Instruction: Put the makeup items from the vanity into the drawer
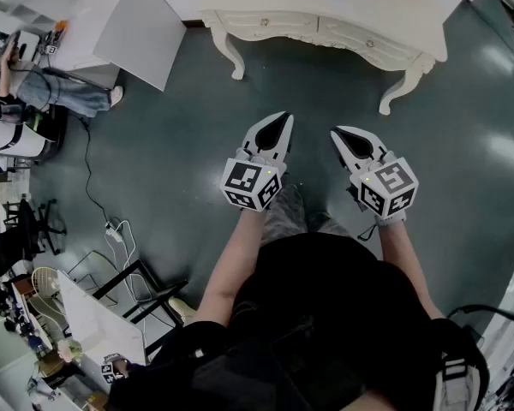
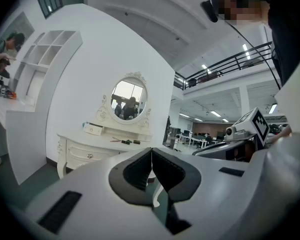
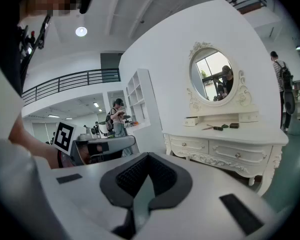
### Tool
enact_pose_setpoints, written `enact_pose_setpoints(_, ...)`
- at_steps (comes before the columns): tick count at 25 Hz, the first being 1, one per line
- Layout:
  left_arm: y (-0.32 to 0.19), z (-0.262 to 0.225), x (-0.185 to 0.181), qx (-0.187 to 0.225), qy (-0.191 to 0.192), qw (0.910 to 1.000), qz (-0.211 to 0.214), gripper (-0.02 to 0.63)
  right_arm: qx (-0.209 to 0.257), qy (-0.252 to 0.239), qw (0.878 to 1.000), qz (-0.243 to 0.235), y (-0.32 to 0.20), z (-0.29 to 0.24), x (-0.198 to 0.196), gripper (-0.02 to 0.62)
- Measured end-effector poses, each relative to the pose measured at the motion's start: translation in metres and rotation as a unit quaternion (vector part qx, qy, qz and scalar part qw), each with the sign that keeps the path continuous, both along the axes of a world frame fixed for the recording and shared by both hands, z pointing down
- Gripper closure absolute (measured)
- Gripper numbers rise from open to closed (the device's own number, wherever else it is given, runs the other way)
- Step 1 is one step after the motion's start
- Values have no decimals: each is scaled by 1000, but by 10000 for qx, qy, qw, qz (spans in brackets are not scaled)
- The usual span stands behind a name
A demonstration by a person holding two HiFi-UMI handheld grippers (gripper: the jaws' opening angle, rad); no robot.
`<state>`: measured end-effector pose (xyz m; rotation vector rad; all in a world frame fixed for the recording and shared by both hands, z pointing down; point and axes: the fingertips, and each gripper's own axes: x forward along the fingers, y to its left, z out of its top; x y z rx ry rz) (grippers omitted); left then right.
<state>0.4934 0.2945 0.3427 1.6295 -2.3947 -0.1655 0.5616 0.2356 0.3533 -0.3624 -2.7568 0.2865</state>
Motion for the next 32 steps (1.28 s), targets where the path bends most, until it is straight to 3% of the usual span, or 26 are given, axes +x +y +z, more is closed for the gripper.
enact_pose_setpoints(13, 13, 10, -43, -17, 37, 10000, 68, 591, -9, -99, 9999, -112, 19, 6, -50, 572)
enact_pose_setpoints(22, 18, 11, -129, 90, 5, 10000, -26, 591, 64, -186, 9996, 195, 4, 4, -132, 572)
enact_pose_setpoints(28, -1, 29, -169, 69, 114, 9999, 29, 591, 110, -44, 9998, 147, -18, 18, -177, 572)
enact_pose_setpoints(32, -26, 38, -215, -26, 96, 9999, -12, 591, 54, 39, 10000, -21, -43, 34, -228, 572)
